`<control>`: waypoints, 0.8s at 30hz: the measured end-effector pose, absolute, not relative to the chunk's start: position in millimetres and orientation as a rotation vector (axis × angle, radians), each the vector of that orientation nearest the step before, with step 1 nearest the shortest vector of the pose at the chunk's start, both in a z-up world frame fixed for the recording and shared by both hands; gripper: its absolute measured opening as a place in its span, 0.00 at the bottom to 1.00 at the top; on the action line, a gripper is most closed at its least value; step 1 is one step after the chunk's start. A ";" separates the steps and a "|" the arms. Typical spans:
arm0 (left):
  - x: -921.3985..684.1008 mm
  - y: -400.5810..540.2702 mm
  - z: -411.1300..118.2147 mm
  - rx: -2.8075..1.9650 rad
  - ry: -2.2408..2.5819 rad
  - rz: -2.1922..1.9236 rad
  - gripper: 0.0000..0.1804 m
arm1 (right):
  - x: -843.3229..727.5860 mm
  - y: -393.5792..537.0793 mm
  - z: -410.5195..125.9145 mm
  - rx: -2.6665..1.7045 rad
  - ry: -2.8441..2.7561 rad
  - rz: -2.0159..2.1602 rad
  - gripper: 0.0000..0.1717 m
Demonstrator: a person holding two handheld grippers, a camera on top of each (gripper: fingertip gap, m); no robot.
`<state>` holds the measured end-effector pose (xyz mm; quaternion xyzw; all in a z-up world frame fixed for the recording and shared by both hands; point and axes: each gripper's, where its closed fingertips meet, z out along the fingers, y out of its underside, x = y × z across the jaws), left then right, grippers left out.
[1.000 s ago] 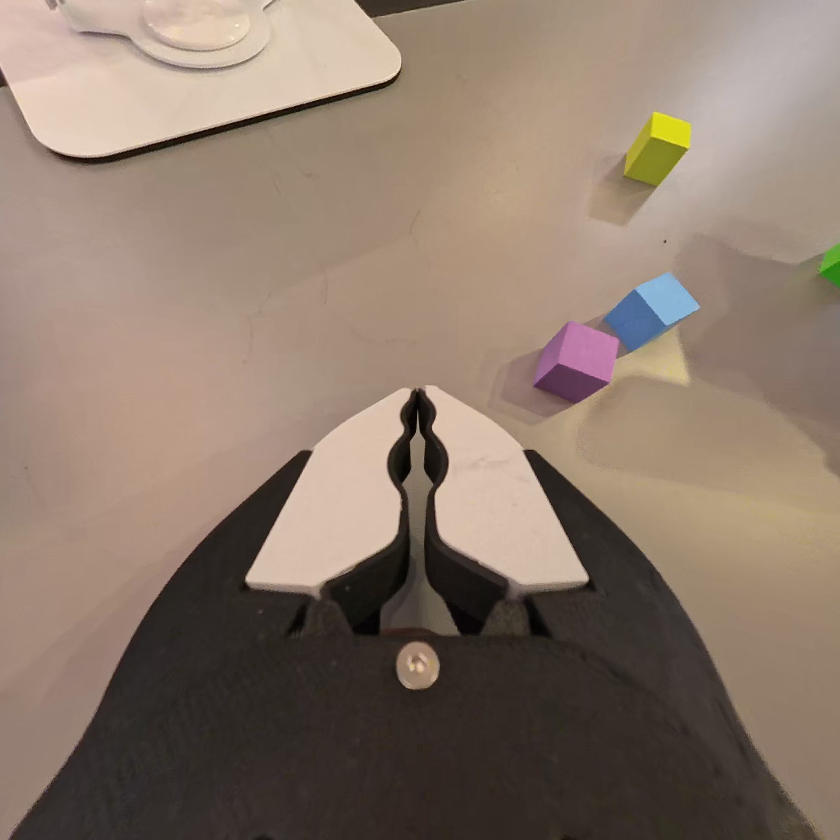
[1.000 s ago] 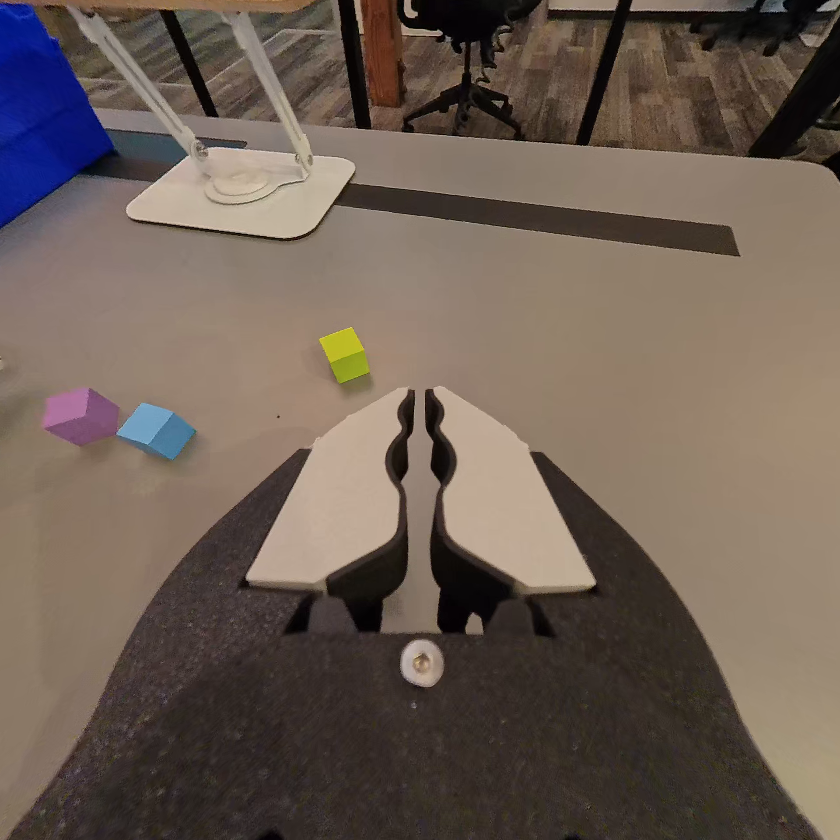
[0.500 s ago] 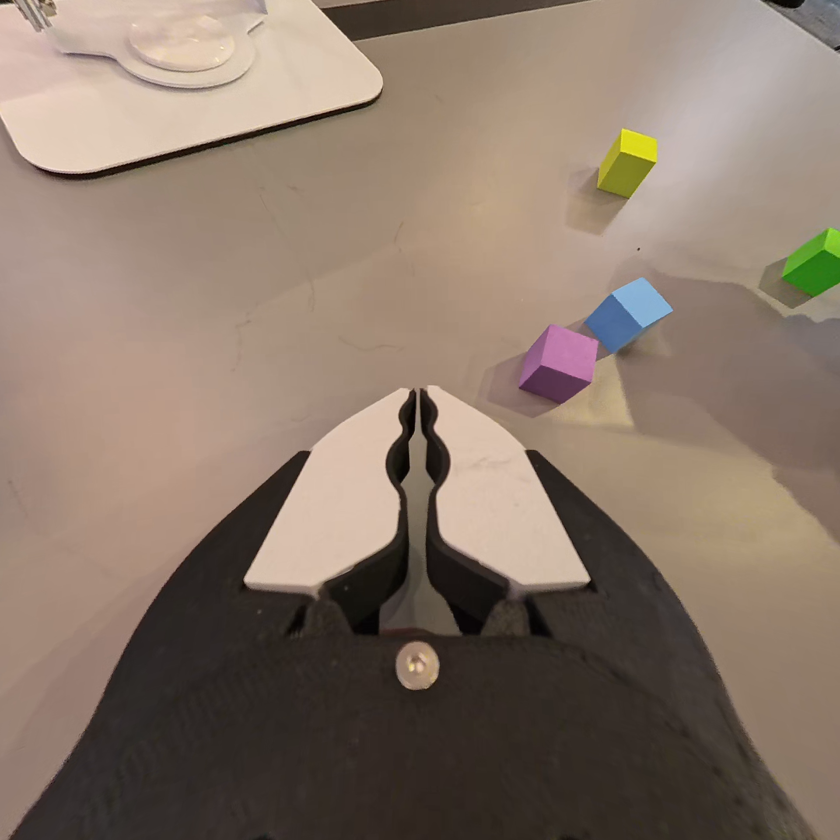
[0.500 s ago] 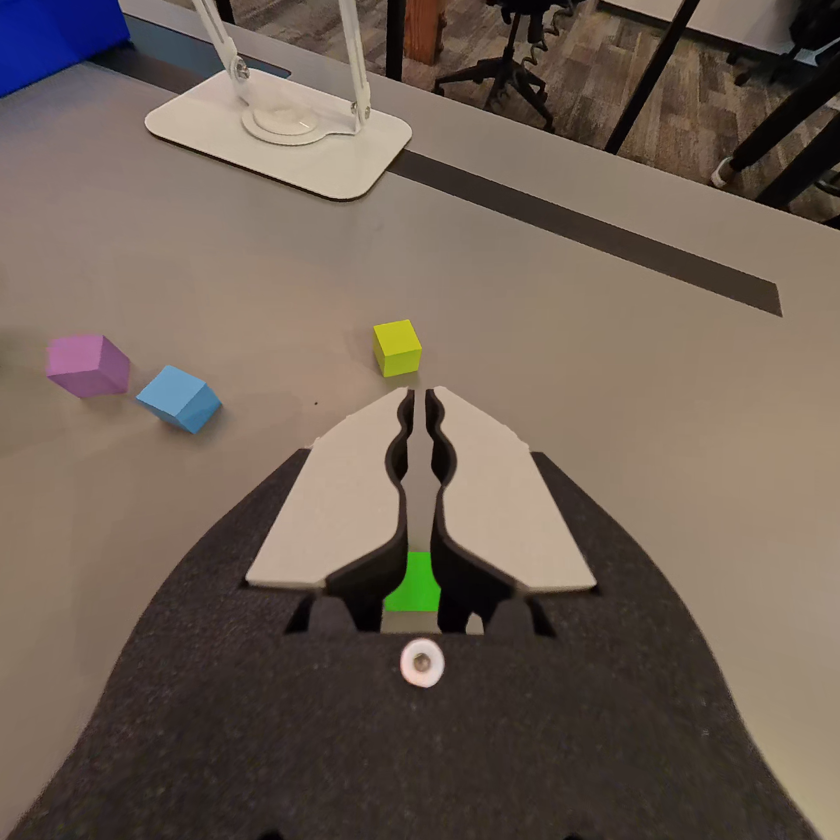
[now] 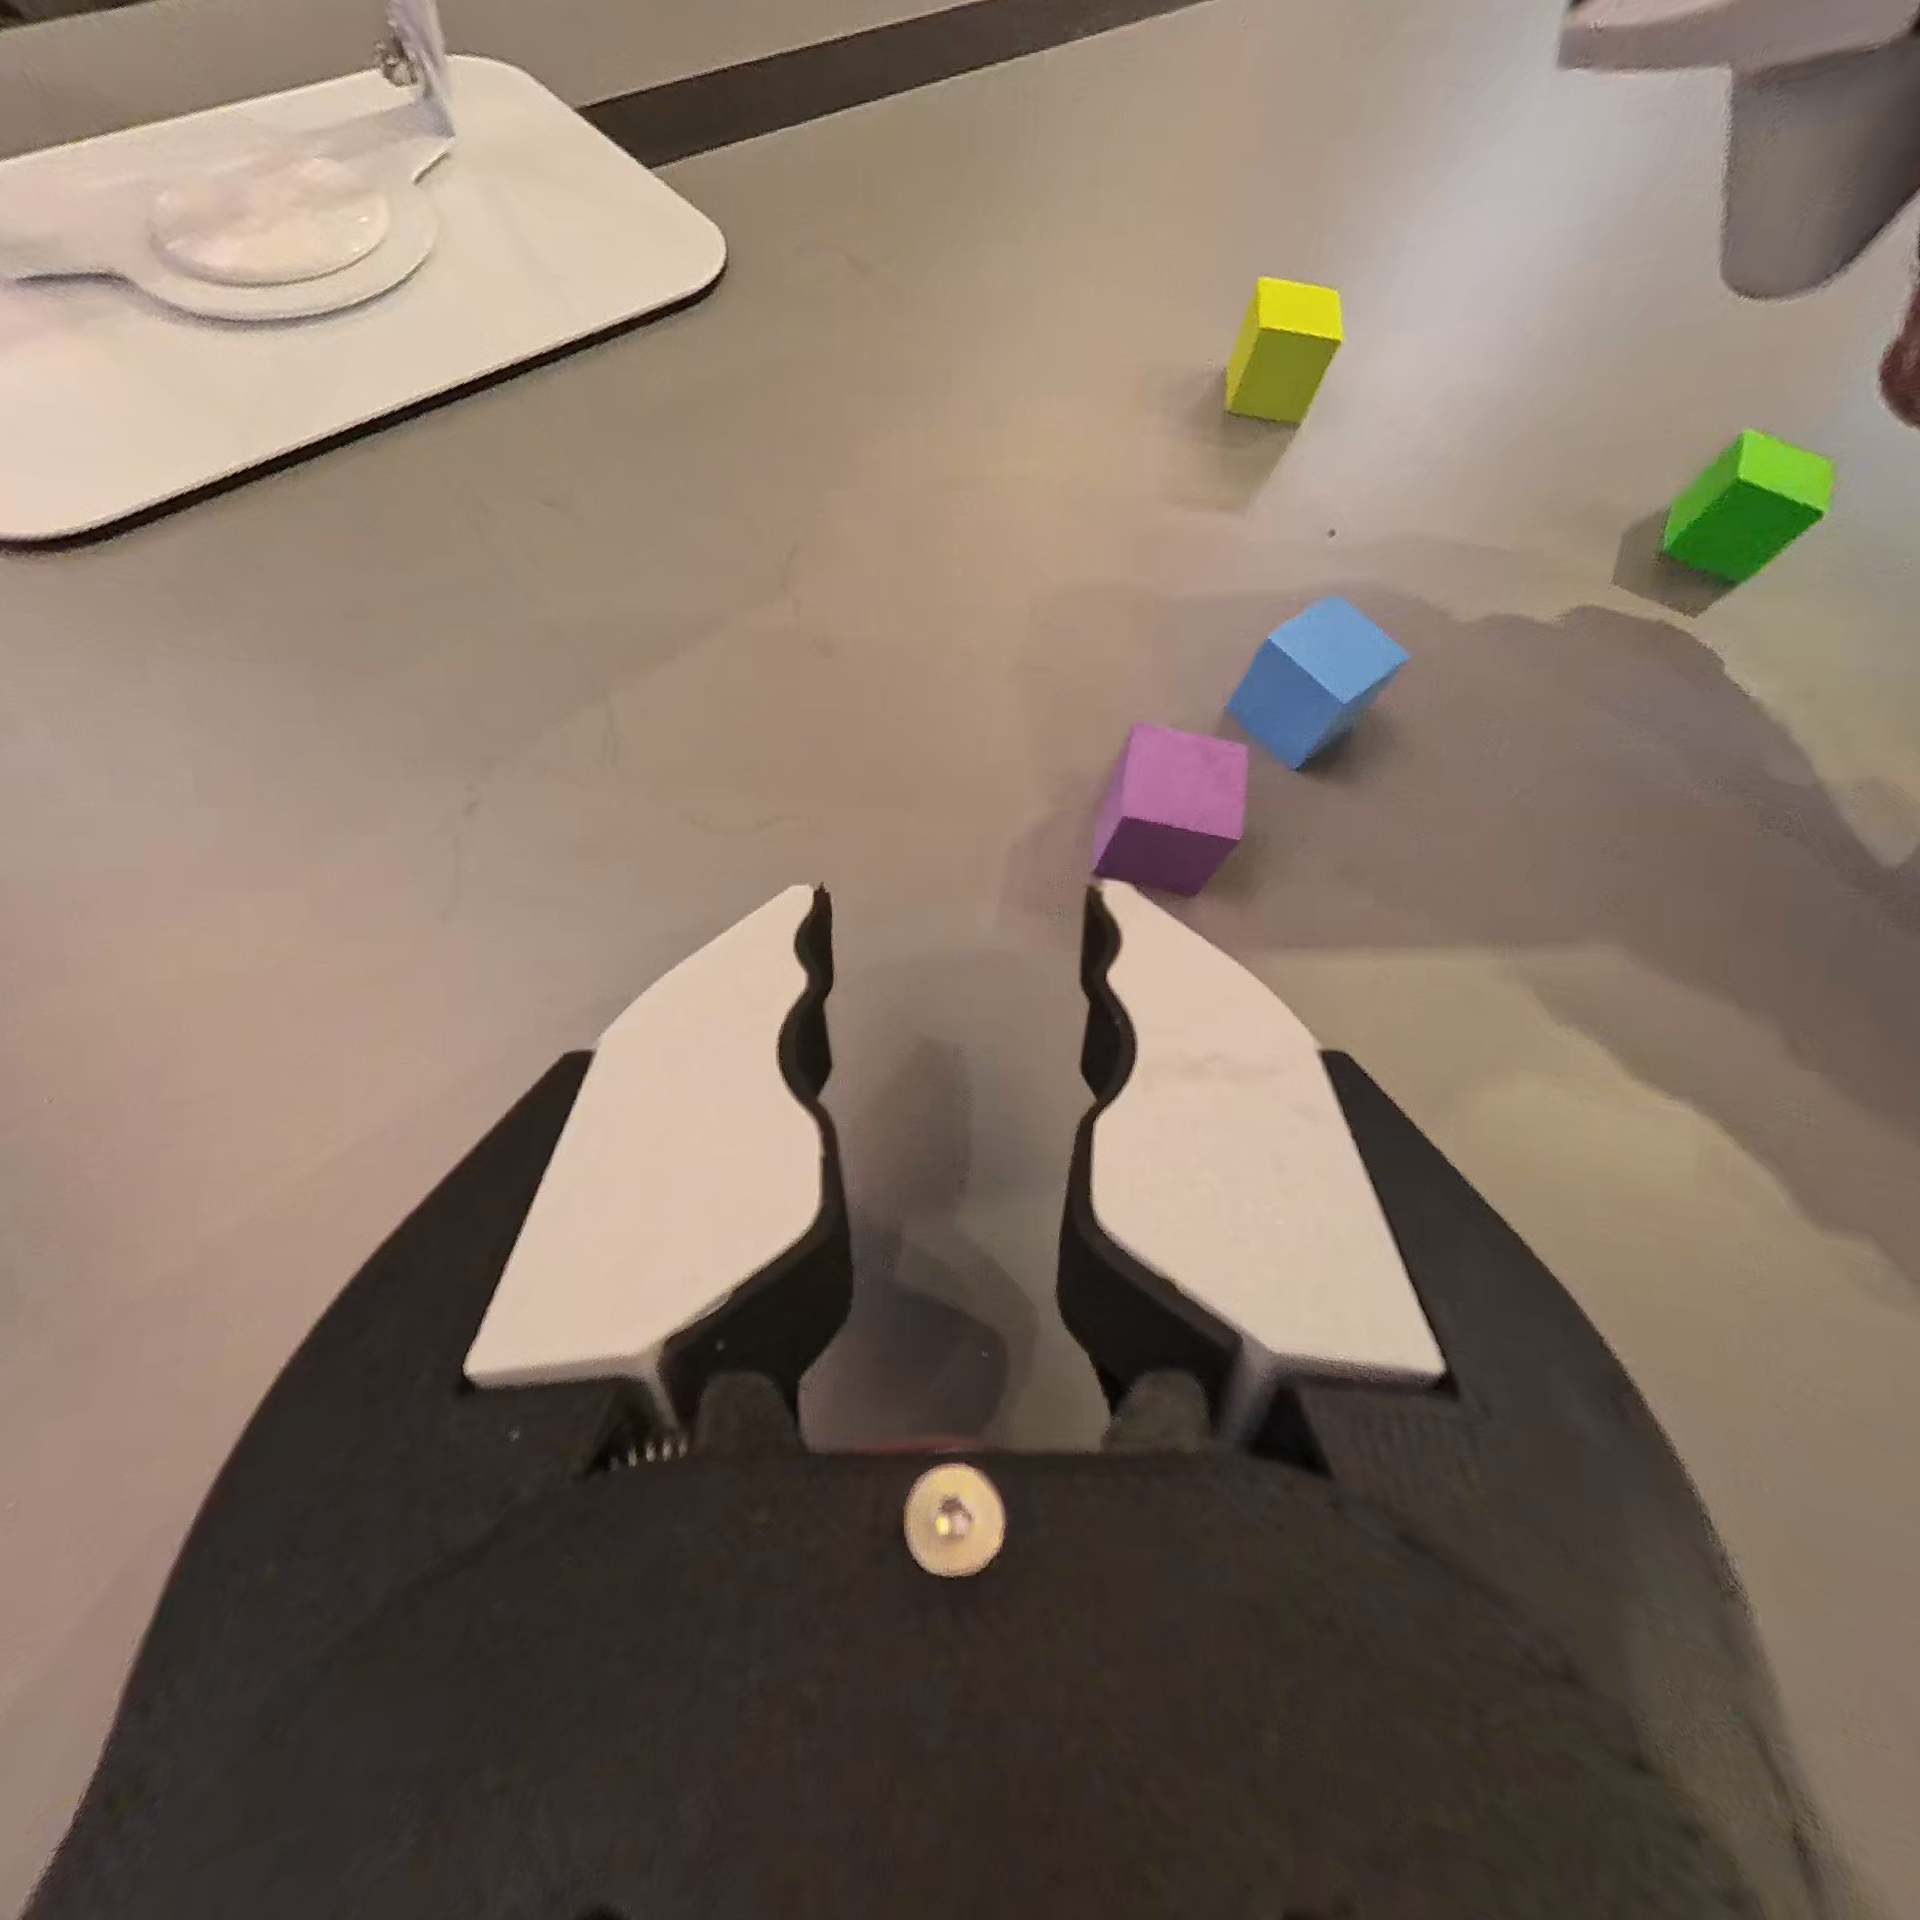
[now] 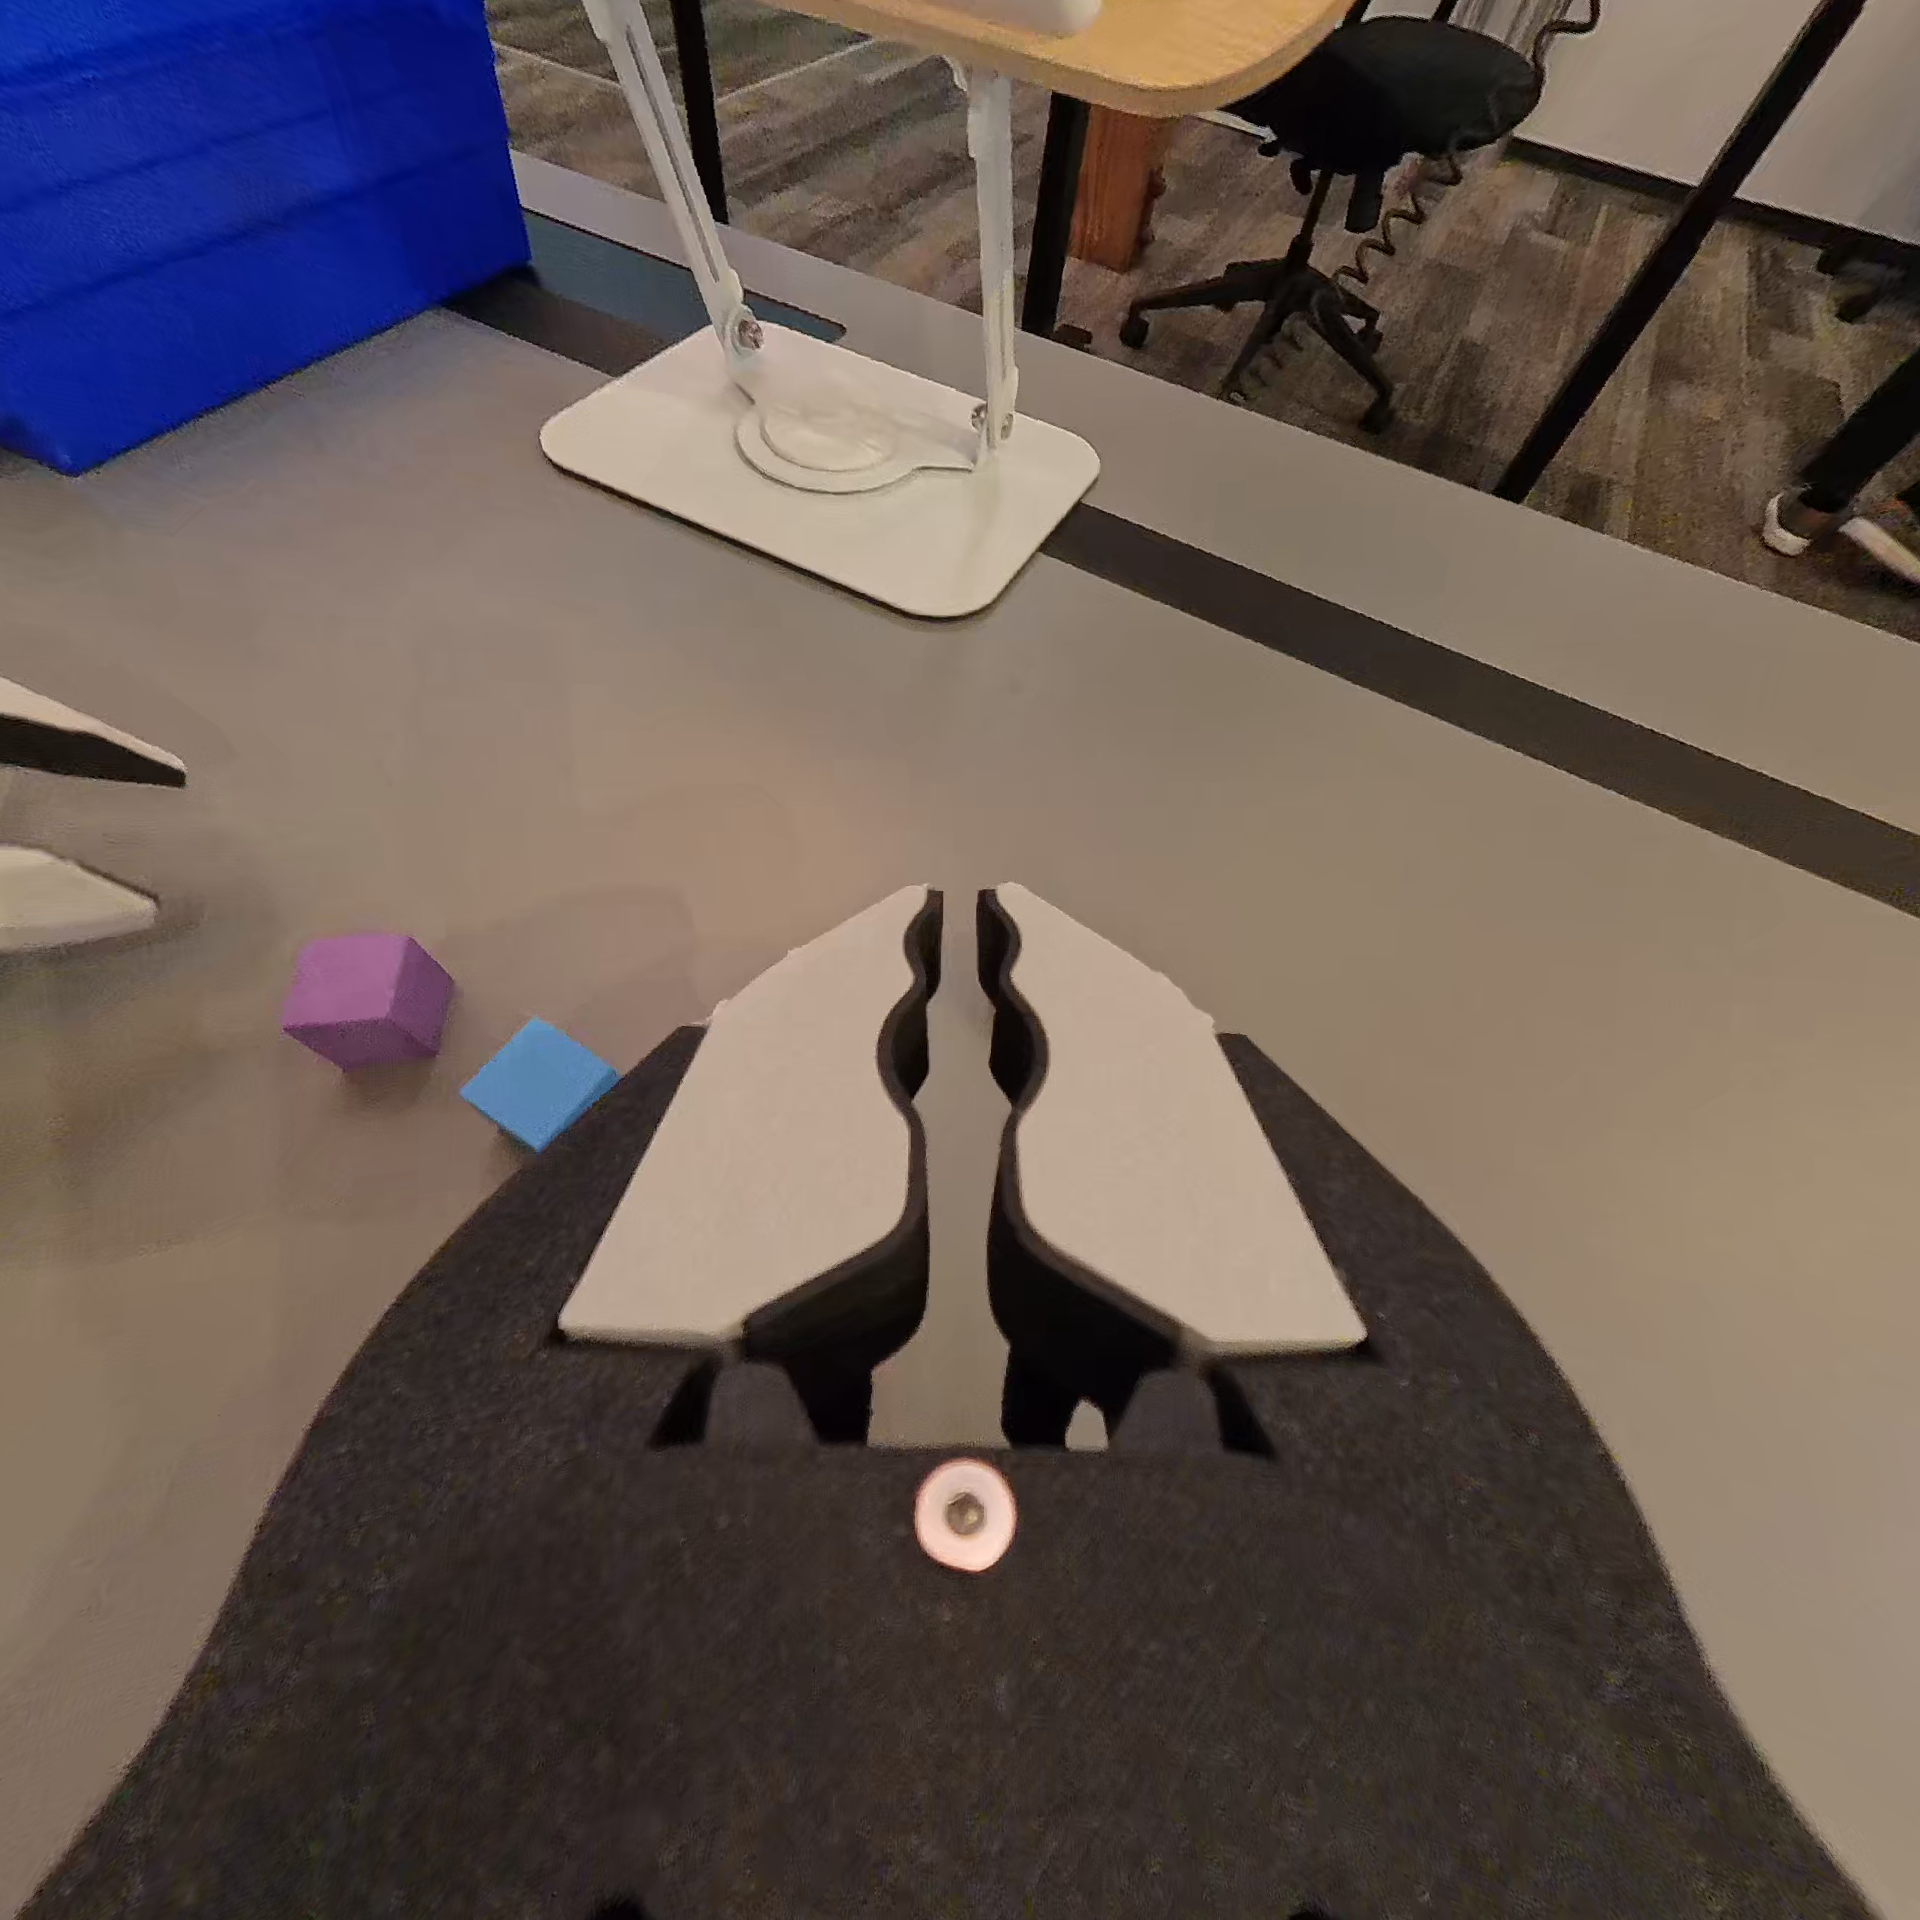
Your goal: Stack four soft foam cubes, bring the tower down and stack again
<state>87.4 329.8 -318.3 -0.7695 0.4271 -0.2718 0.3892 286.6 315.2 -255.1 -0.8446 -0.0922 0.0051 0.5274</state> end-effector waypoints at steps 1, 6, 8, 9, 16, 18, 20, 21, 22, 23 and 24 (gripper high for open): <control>89.6 326.7 -318.4 -1.944 1.110 -0.688 0.27 | 283.8 318.4 -254.8 -2.016 -0.224 0.023 0.04; 113.5 301.1 -322.1 -1.843 1.315 -0.650 0.31 | 272.3 328.3 -258.1 -2.018 -0.250 0.053 0.04; 123.2 296.0 -329.9 -1.827 1.403 -0.576 0.32 | 270.0 329.6 -261.6 -2.028 -0.261 0.052 0.04; 128.3 294.9 -332.8 -1.817 1.436 -0.546 0.32 | 269.5 329.8 -262.5 -2.031 -0.265 0.051 0.04; 147.6 309.4 -345.0 -1.879 1.494 -0.493 0.19 | 277.5 327.2 -263.3 -2.035 -0.245 0.043 0.04; 149.1 308.9 -345.1 -1.865 1.522 -0.514 0.16 | 278.9 327.3 -263.6 -2.034 -0.234 0.054 0.04; 145.8 311.0 -344.9 -1.820 1.570 -0.491 0.16 | 278.4 327.6 -264.9 -2.038 -0.235 0.059 0.04; 142.2 313.8 -344.6 -1.796 1.593 -0.472 0.16 | 277.7 327.7 -266.3 -2.043 -0.241 0.058 0.04; 137.8 317.1 -344.4 -1.784 1.609 -0.465 0.16 | 276.5 327.8 -267.8 -2.049 -0.249 0.056 0.04; 132.5 321.8 -343.5 -1.782 1.615 -0.463 0.16 | 275.1 327.8 -269.1 -2.054 -0.257 0.053 0.04; 127.2 326.8 -341.2 -1.768 1.621 -0.466 0.16 | 273.7 328.0 -270.6 -2.059 -0.267 0.050 0.04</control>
